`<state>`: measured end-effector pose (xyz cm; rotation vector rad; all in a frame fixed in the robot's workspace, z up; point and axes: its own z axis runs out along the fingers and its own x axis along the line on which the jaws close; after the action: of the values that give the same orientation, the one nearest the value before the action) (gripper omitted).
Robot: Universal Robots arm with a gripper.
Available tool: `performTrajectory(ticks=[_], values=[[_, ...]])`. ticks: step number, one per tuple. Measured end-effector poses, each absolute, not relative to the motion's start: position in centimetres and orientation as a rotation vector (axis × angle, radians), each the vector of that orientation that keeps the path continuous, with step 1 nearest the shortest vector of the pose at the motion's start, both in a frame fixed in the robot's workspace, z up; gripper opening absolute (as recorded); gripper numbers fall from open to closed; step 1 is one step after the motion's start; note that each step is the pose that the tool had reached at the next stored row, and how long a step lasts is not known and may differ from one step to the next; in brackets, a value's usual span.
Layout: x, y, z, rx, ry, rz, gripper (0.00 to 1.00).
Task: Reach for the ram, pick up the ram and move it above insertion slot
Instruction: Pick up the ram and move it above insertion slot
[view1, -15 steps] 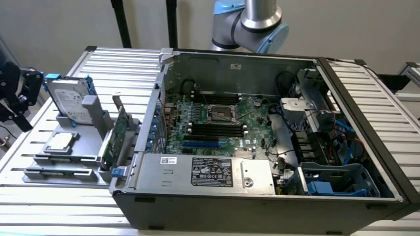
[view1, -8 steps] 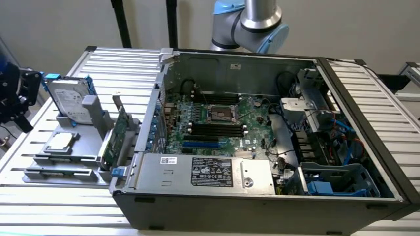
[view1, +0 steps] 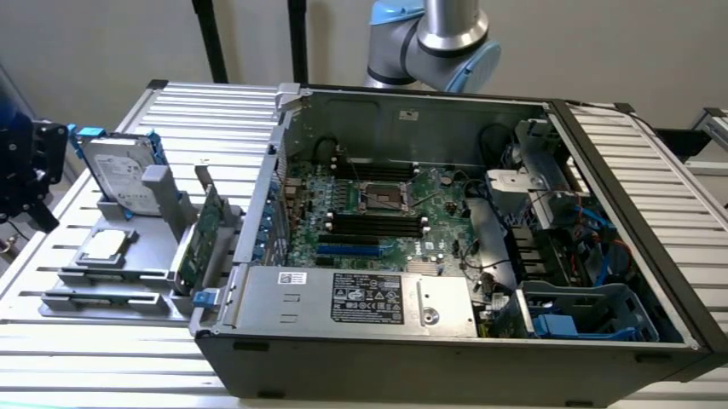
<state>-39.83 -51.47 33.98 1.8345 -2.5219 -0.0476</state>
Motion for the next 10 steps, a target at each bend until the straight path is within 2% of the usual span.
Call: performTrajectory(ticks=[10], values=[[-39.83, -51.47, 33.3, 2.055, -2.343, -0.044, 0.1]])
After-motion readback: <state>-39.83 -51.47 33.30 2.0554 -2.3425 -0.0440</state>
